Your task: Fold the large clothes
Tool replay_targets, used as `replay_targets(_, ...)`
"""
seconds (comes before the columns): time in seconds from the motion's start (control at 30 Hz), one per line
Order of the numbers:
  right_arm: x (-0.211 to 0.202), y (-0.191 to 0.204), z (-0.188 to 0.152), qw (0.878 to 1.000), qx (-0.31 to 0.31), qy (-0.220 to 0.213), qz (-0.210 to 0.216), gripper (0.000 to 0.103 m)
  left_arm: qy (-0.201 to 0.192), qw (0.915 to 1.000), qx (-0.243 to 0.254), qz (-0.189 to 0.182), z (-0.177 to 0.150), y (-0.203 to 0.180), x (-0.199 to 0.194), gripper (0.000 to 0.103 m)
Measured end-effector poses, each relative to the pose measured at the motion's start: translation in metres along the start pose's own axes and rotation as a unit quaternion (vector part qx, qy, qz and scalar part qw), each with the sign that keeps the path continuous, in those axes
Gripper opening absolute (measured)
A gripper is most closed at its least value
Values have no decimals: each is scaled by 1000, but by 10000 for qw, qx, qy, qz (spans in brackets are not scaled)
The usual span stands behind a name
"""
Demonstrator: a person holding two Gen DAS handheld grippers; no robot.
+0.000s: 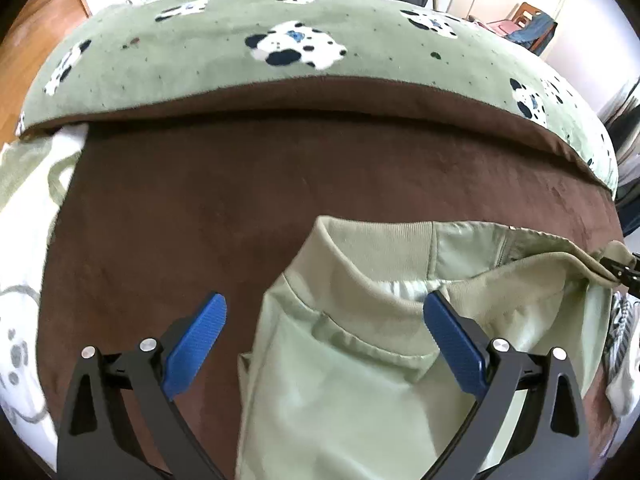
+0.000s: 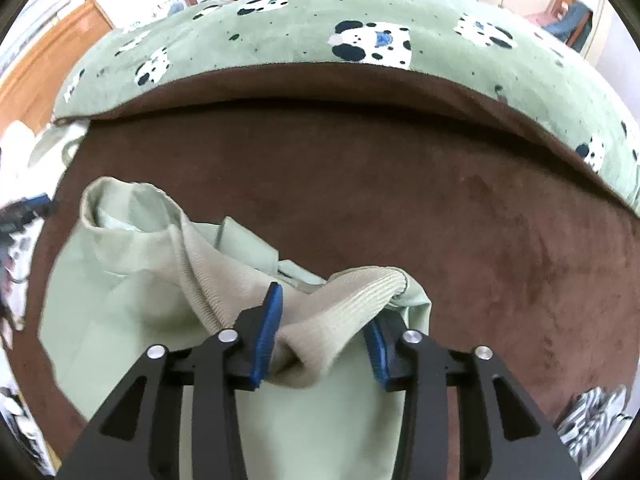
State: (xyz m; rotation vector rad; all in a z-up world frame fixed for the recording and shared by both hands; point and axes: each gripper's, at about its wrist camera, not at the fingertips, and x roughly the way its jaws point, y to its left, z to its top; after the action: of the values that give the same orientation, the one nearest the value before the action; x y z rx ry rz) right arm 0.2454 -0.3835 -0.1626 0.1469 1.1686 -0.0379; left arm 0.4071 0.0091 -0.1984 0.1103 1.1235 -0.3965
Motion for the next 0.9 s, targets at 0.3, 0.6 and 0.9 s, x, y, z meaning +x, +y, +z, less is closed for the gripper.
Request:
replay_targets(0.3,-19,7,-15,9993,-236,232,191,59,-37,9996,-268,-108,-14,2,3,97)
replay_targets(0.6,-77,6,-11,9968,-311,-695,253,97,29,9995,-328,-30,-23,2,11,97)
replay_targets(0.9,-26,99,21,9794,-1333,-871,1240,97,-94,9995,-266,156,-41,-4,9,97)
